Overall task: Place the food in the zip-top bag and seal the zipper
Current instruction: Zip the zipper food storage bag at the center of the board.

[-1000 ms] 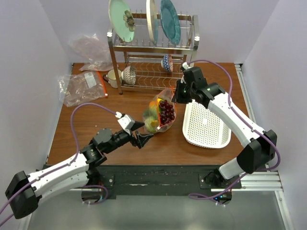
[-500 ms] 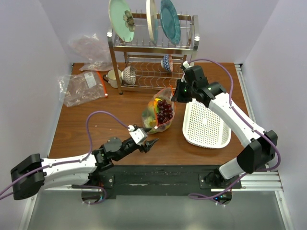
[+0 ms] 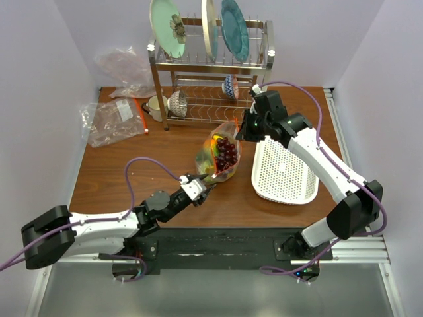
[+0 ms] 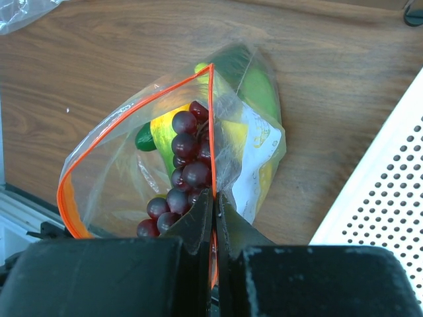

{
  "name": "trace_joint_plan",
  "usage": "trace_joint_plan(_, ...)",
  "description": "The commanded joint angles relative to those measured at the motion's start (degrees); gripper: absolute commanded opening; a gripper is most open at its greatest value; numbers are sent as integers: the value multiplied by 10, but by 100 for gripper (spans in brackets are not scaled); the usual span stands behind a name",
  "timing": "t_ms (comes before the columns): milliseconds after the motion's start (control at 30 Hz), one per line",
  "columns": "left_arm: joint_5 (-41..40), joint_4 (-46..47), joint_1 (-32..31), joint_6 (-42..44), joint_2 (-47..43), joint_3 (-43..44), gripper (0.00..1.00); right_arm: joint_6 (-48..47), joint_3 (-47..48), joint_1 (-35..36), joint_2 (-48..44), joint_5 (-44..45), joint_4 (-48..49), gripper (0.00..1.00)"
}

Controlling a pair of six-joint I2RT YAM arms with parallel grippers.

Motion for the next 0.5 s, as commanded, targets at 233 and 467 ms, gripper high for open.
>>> trace_joint_plan(233,-16,63,-2,13,12,13,44,9,18,-3,-32,-19,8,0)
trace_joint_plan(467,-33,45,-2,12,30,30,29,10,12,-3,-36,-20,9,0)
